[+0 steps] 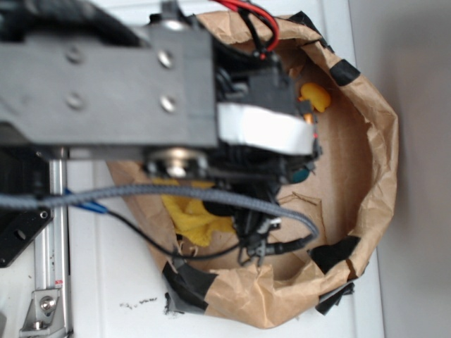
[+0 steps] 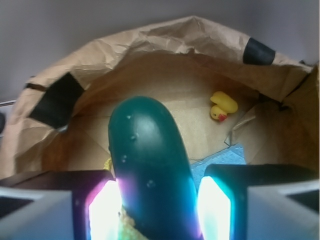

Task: Grab the plastic pickle.

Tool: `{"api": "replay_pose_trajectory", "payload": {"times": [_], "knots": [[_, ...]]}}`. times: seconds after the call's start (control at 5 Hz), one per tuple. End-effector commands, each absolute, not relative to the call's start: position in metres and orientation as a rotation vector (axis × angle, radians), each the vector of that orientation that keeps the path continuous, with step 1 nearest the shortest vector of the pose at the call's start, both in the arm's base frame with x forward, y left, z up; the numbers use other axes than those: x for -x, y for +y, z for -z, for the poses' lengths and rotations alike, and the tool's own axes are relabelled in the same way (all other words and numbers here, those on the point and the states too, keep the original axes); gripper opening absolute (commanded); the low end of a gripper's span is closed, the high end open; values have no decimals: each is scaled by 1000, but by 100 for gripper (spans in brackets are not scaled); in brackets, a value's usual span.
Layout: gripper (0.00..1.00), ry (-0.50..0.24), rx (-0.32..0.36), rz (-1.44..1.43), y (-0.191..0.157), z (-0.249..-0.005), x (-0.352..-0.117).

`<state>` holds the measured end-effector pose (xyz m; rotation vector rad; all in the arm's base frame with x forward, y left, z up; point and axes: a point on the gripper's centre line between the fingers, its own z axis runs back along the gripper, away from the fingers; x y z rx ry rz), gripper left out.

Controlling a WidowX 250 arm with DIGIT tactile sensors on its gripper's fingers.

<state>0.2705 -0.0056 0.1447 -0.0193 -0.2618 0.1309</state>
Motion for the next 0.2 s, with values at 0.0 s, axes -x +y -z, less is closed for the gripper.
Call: {"api": "replay_pose_trajectory", "payload": {"times": [0.0], "knots": [[0, -287, -6, -191, -6, -149, -279]]}}
